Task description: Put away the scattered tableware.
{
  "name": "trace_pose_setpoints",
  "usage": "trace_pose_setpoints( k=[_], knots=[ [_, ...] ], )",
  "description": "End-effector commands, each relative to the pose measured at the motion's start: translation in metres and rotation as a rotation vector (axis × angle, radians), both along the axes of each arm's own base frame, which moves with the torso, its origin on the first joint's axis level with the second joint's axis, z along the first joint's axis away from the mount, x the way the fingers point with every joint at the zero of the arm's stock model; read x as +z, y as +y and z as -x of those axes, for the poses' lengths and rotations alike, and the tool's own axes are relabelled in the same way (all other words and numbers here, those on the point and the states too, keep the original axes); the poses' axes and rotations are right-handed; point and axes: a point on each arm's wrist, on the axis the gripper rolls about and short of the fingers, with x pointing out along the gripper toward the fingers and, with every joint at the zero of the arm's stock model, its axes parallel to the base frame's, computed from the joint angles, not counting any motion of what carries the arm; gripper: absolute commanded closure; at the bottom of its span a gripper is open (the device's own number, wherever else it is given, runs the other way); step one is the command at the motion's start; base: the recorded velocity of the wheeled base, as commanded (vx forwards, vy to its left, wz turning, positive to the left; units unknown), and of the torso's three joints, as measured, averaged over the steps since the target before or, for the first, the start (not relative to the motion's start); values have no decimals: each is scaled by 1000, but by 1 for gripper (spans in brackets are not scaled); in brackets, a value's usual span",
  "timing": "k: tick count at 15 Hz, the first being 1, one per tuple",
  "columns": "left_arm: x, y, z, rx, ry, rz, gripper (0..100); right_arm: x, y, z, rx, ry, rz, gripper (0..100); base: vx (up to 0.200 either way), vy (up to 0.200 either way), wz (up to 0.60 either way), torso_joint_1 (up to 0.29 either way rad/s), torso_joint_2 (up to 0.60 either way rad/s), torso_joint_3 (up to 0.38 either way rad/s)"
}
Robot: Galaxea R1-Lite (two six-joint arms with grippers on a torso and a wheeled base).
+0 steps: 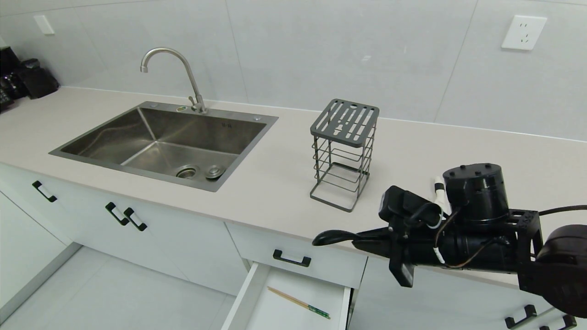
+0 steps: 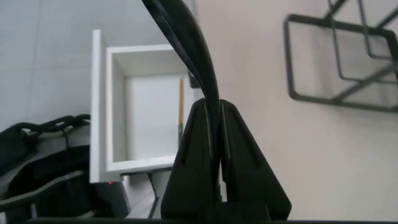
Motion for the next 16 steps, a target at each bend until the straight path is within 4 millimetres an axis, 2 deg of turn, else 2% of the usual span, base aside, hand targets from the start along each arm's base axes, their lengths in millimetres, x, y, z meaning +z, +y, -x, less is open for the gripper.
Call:
trace_pose_setpoints(
  k=[1,6,9,12,14,16],
  knots=[
    [0,0,0,0,1,0,0,-1,17,11,43,25,-16,100,0,0,0,0,0,0],
    [0,0,0,0,1,0,0,1,41,23,-15,167,-138,100,0,0,0,0,0,0],
    [0,0,0,0,1,0,0,1,57,39,52,171,-135,100,0,0,0,0,0,0],
    [0,0,0,0,1,0,0,5,74,45,58,148,-143,100,0,0,0,0,0,0],
    [0,0,0,0,1,0,0,1,77,44,50,157,-134,100,0,0,0,0,0,0],
    [0,0,0,0,1,0,0,10,87,46,36,136,-196,100,0,0,0,0,0,0]
  ],
)
